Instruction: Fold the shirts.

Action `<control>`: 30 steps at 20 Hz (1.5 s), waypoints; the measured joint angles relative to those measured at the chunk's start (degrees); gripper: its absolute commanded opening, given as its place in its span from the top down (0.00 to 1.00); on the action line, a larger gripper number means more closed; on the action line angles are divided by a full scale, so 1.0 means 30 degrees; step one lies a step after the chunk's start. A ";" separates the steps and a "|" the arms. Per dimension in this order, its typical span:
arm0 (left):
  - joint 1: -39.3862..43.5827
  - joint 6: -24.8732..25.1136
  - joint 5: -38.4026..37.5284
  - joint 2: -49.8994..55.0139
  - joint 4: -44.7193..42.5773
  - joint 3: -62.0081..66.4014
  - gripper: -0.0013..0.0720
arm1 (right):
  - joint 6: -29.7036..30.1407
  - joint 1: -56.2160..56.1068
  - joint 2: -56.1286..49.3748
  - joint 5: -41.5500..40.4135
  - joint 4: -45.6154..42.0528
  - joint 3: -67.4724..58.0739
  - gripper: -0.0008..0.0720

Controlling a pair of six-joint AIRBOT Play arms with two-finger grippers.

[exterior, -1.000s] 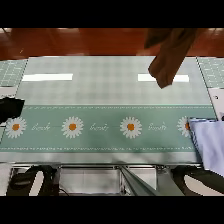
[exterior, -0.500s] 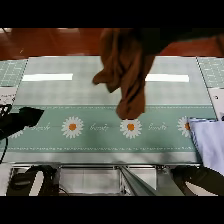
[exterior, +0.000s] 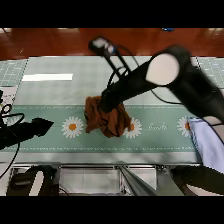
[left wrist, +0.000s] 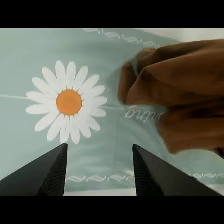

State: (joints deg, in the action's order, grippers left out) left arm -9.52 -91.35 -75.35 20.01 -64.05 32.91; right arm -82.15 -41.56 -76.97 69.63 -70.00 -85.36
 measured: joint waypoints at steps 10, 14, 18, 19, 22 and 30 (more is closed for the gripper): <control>0.0000 0.2076 -0.0146 0.1814 0.4641 -0.2594 0.29 | -0.1290 0.1246 -0.2295 -0.2142 0.0423 0.2652 0.43; 0.0000 0.2667 -0.0022 0.2776 0.5333 -0.2856 0.29 | -0.1392 0.5741 -0.0335 -0.1807 0.0656 0.2324 0.43; 0.0000 0.3096 0.1107 0.3716 0.5661 -0.4080 0.29 | -0.1486 1.1234 0.2055 -0.1625 0.1253 0.4532 0.43; 0.0029 0.3089 0.1647 0.4189 0.6105 -0.4605 0.29 | -0.1392 1.2371 0.2623 -0.1603 0.1734 0.5654 0.43; 0.0736 0.3825 0.3519 0.6062 0.8488 -0.5676 0.29 | -0.0525 1.4404 0.3927 -0.1719 0.3432 0.9071 0.43; 0.6040 0.4852 0.9041 1.2699 1.1825 -0.5144 0.29 | 0.0838 1.4294 0.4932 -0.2259 0.5588 1.3464 0.43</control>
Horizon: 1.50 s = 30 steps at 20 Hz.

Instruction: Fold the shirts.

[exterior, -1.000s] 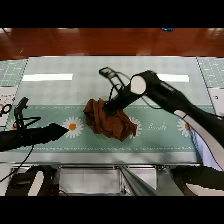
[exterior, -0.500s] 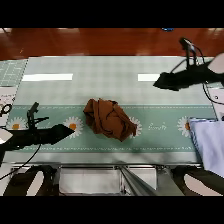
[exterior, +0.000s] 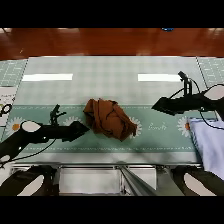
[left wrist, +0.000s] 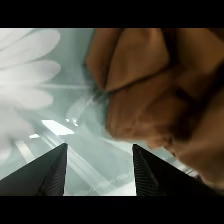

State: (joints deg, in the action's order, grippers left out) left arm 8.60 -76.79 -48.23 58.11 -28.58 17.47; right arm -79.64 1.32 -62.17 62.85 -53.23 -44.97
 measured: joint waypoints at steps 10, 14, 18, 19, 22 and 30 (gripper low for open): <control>0.3723 0.0838 0.1202 0.5493 0.1027 0.3985 0.96 | 0.0386 -0.0947 0.0073 -0.0510 0.1581 0.0423 0.43; 0.3519 0.1428 0.0291 0.5829 0.0495 0.4371 0.96 | 0.1421 -0.1479 -0.0131 -0.0576 0.4510 0.0364 0.43; 0.3395 0.1625 -0.0291 0.5901 0.0066 0.4466 0.96 | 0.2215 -0.3883 -0.1545 -0.1027 0.6696 -0.0270 0.43; 0.3381 0.1668 -0.0364 0.5909 0.0015 0.4481 0.96 | 0.2324 -0.4517 -0.2113 -0.1217 0.6921 -0.0619 0.43; 0.3359 0.1690 -0.0488 0.5923 -0.0066 0.4503 0.96 | 0.2506 -0.6288 -0.4153 -0.1508 0.7563 -0.1902 0.43; 0.2412 0.1829 -0.1035 0.5574 -0.0189 0.5034 0.96 | 0.3330 -0.7679 -0.6812 -0.0350 0.7555 -0.5238 0.95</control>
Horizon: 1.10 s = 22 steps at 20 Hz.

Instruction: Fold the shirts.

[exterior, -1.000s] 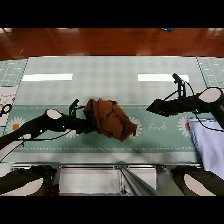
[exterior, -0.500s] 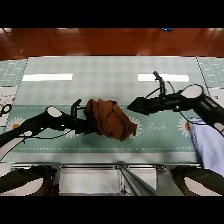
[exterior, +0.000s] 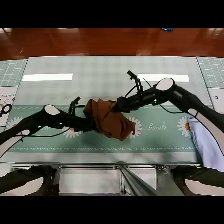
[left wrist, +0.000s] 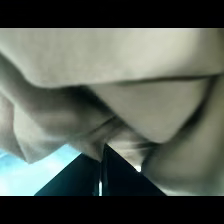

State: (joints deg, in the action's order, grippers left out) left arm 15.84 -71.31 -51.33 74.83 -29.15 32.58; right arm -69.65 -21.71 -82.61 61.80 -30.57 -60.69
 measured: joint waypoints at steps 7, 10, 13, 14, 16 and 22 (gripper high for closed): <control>-0.4787 0.0248 -0.1749 -0.5428 0.0153 0.5384 0.96 | -0.1953 0.2623 0.1064 0.2492 -0.5362 -0.9712 0.95; -0.6783 -0.0095 -0.1996 -0.7796 0.0226 0.9442 0.96 | -0.2535 0.3177 0.1887 0.3439 -0.7359 -1.4906 0.95; -0.8408 -0.0342 -0.2127 -0.9326 0.0291 1.4010 0.96 | -0.2790 0.3388 0.3366 0.4044 -0.8779 -1.7966 0.95; -0.8830 -0.0364 -0.2208 -0.9646 0.0299 1.5373 0.96 | -0.2820 0.3424 0.4058 0.4255 -0.9384 -1.8513 0.95; -0.9573 -0.0495 -0.2448 -1.0127 0.0299 1.7937 0.96 | -0.2936 0.3461 0.5530 0.4794 -1.0688 -1.9176 0.95; -1.0513 -0.0882 -0.4422 -1.1664 -0.0022 2.1624 0.96 | -0.4262 0.3497 0.9704 0.8029 -1.5256 -1.8914 0.95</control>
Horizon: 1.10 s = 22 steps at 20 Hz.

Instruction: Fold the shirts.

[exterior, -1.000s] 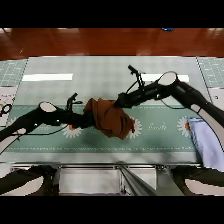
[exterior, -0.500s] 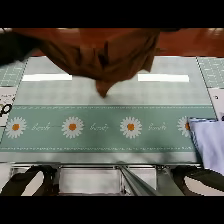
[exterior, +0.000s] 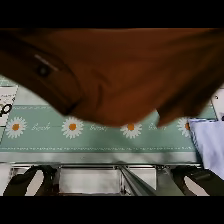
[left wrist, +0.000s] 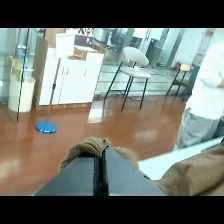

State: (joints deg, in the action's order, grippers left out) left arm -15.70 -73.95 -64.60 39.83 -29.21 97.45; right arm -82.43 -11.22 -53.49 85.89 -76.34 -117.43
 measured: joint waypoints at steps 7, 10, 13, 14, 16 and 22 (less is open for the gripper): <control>-0.0124 -0.0437 -0.5100 -0.1268 -0.1384 -0.2725 0.96 | -0.1392 0.0000 0.3534 0.0459 0.1071 0.9100 0.95; -0.0138 -0.0452 -0.5136 -0.1180 -0.2244 -0.6360 0.96 | -0.1042 0.0000 0.3213 -0.1770 0.3009 1.3777 0.95; -0.0131 -0.0430 -0.3053 -0.0255 -0.2965 -1.0178 0.96 | 0.0262 0.0000 0.0947 -0.4087 0.5486 1.6473 0.95; -0.0117 -0.0423 -0.2127 0.0335 -0.3147 -1.1271 0.96 | 0.0925 0.0000 -0.0233 -0.4903 0.6484 1.6961 0.95; -0.0095 -0.0401 -0.0466 0.1931 -0.3279 -1.2750 0.96 | 0.2229 0.0000 -0.2769 -0.6535 0.8495 1.7398 0.95; -0.0007 -0.0364 0.3075 0.7664 -0.3016 -1.4120 0.30 | 0.4590 0.0000 -1.0484 -0.8692 1.3085 1.4914 0.60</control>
State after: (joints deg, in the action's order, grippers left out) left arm -15.73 -75.05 -55.37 62.83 -38.26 55.09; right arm -68.66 -11.22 -84.95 59.81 -37.08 -72.69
